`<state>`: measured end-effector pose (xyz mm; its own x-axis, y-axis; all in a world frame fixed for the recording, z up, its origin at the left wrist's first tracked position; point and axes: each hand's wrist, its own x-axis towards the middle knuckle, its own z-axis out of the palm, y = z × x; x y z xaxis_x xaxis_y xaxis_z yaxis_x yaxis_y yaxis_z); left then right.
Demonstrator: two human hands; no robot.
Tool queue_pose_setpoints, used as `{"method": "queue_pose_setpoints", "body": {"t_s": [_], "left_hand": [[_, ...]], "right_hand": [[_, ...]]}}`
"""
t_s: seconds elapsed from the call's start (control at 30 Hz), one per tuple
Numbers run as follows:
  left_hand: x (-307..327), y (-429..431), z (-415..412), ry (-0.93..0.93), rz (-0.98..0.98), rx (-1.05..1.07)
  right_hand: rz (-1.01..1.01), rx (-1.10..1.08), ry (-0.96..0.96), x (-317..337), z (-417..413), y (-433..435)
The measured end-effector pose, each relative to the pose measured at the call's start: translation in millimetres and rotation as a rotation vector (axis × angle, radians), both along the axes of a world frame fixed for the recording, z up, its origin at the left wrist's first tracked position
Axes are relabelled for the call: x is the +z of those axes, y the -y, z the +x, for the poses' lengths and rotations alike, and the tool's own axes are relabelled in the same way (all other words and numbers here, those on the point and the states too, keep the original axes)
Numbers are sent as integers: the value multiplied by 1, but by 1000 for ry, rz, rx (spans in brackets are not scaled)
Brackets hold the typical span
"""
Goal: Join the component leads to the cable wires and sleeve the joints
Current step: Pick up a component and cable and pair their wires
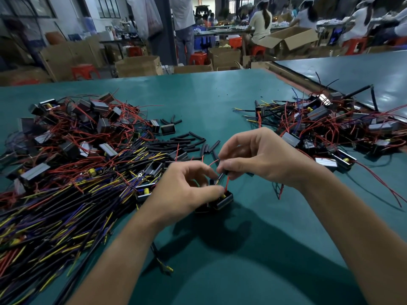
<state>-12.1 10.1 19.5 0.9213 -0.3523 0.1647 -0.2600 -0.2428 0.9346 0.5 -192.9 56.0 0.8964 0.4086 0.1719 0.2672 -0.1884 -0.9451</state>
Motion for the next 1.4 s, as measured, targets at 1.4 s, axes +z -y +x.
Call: {"method": "queue_pose_setpoints", "body": {"t_s": [1.4], "left_hand": [[-5,1,5,-240,25,28]], "right_hand": [[-523,-34,180,0,-10,-12]]}}
